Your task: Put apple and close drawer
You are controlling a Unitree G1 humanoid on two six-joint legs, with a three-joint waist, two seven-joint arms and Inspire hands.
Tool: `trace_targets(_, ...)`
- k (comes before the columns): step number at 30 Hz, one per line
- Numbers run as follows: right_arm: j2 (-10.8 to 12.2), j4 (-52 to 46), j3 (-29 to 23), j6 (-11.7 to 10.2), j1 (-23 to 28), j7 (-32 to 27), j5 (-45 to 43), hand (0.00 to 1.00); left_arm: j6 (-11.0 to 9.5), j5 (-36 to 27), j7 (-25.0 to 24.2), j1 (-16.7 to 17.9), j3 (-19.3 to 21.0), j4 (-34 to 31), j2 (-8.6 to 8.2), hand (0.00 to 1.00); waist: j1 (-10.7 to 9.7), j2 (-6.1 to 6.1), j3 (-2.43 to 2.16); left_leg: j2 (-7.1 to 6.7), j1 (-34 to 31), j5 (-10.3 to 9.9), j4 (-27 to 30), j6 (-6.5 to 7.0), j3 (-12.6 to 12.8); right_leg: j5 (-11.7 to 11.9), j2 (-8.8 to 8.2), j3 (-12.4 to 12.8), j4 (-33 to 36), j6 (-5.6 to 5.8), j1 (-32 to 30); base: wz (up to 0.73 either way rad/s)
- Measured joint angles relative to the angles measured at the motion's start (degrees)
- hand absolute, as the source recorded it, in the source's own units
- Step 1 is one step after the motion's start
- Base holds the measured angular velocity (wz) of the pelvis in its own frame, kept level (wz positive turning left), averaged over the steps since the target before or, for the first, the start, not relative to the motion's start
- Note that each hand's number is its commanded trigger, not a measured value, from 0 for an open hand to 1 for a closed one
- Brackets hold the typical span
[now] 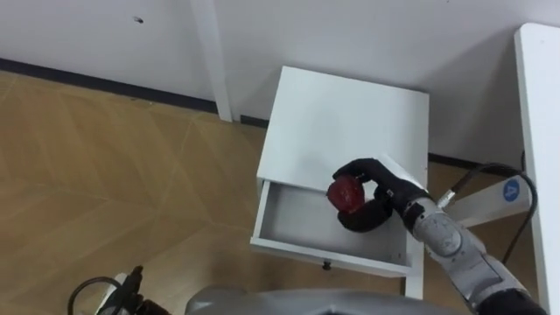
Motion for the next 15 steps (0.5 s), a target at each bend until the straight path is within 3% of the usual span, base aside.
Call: trace_targets(15,1.35,2.62,-0.07,-0.71,0.66,-0.84,-4.38,0.0,-0.58,0.05,1.31,1.44,-0.51,-2.69,-0.03,0.0,-0.24,0.33,-0.25,-0.02,-1.85,0.03,1.57,0.06,-0.14,-0.01,-0.1,-0.19,0.22,0.02,-0.99,0.0)
